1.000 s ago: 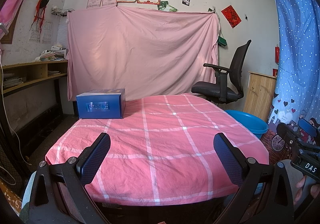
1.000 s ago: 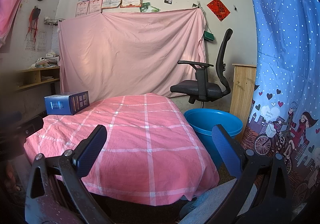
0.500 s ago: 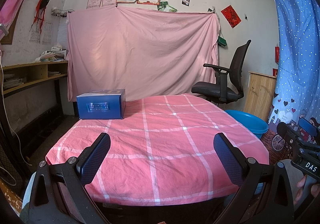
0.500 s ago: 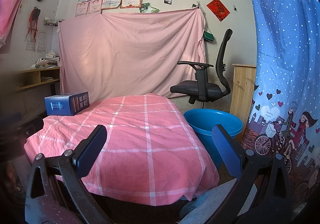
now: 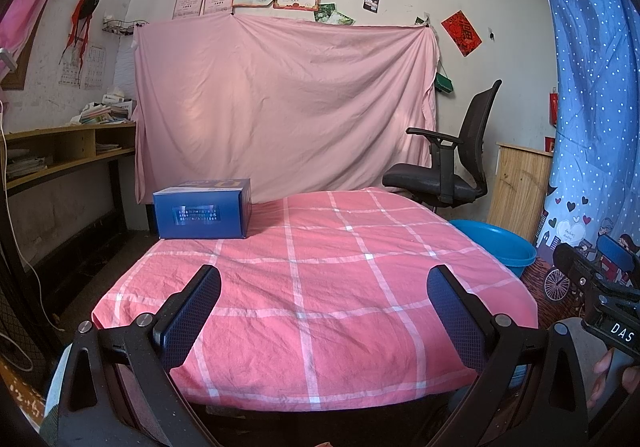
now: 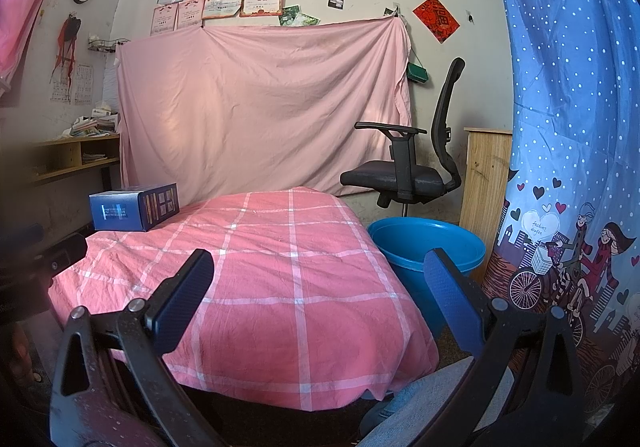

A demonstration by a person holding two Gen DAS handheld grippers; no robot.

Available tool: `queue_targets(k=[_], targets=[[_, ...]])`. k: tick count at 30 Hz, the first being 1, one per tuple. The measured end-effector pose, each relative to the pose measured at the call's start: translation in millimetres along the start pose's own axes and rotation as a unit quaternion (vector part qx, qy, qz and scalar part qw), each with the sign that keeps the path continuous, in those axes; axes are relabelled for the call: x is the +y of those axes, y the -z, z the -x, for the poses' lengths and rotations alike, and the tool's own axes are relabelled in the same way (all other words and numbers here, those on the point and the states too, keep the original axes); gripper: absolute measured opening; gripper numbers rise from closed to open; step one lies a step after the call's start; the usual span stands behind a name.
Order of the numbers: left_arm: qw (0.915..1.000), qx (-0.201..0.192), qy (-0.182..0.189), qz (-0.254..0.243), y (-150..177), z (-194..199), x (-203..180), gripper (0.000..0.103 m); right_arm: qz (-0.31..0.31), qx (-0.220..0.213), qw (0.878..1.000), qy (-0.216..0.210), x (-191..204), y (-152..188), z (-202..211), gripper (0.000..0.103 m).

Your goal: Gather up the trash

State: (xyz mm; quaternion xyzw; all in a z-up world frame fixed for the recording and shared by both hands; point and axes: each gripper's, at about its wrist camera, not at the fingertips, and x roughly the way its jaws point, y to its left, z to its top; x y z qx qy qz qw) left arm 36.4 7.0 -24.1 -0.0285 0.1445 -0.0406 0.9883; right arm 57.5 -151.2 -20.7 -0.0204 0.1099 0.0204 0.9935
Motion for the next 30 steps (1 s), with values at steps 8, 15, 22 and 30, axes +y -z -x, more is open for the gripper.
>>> queue_targets(k=[8,15,22,30], targets=[[1.0,-0.001,0.0,0.0,0.0,0.0,0.9,0.101,0.0,0.0,1.0,0.0,0.5,0.2,0.2,0.103],[1.0,-0.001,0.0,-0.001,0.3,0.1,0.5,0.101,-0.001,-0.001,1.0,0.0,1.1,0.2,0.1,0.103],[1.0,-0.001,0.0,-0.001,0.2,0.4,1.6,0.101,-0.001,-0.001,1.0,0.0,0.7,0.2,0.2,0.103],[1.0,-0.002,0.0,-0.001,0.4,0.4,1.6,0.101,-0.001,-0.001,1.0,0.0,0.7,0.2,0.3,0.103]])
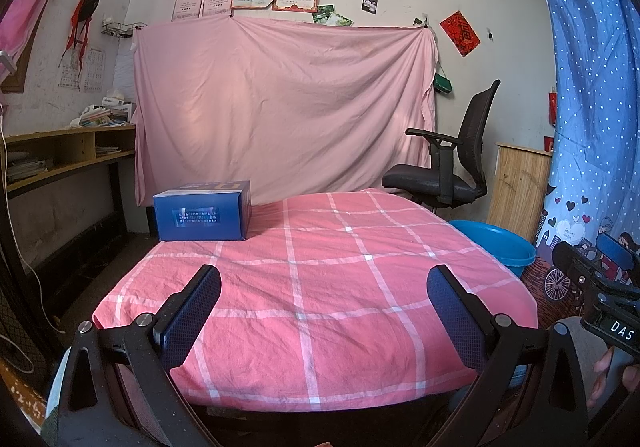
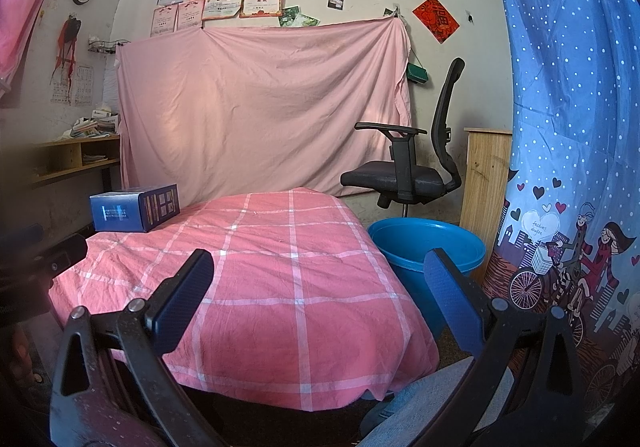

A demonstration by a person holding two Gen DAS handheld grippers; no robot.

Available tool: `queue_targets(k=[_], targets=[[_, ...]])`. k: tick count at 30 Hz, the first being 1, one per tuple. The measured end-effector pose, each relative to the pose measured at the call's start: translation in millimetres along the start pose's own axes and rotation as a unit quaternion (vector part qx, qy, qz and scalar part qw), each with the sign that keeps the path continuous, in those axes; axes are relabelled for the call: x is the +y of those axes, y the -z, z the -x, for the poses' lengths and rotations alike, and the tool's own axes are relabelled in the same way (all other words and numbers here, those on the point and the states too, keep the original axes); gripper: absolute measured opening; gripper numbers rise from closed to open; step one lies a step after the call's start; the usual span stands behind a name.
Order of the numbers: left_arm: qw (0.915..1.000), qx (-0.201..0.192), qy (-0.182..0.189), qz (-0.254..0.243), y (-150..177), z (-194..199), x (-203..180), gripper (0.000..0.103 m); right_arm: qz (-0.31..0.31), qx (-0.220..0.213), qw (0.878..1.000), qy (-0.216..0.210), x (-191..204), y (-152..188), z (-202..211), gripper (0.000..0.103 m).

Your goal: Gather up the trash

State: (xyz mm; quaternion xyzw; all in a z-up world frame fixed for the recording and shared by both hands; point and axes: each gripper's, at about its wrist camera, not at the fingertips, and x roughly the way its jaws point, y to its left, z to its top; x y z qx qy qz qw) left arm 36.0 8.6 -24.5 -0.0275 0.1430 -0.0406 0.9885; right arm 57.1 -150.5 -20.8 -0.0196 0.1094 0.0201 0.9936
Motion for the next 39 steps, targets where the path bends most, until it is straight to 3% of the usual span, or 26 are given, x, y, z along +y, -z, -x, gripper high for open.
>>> queue_targets(k=[39], targets=[[0.9998,0.006,-0.017,-0.007,1,-12,15,0.101,-0.002,0.001,1.0,0.001,5,1,1,0.103]])
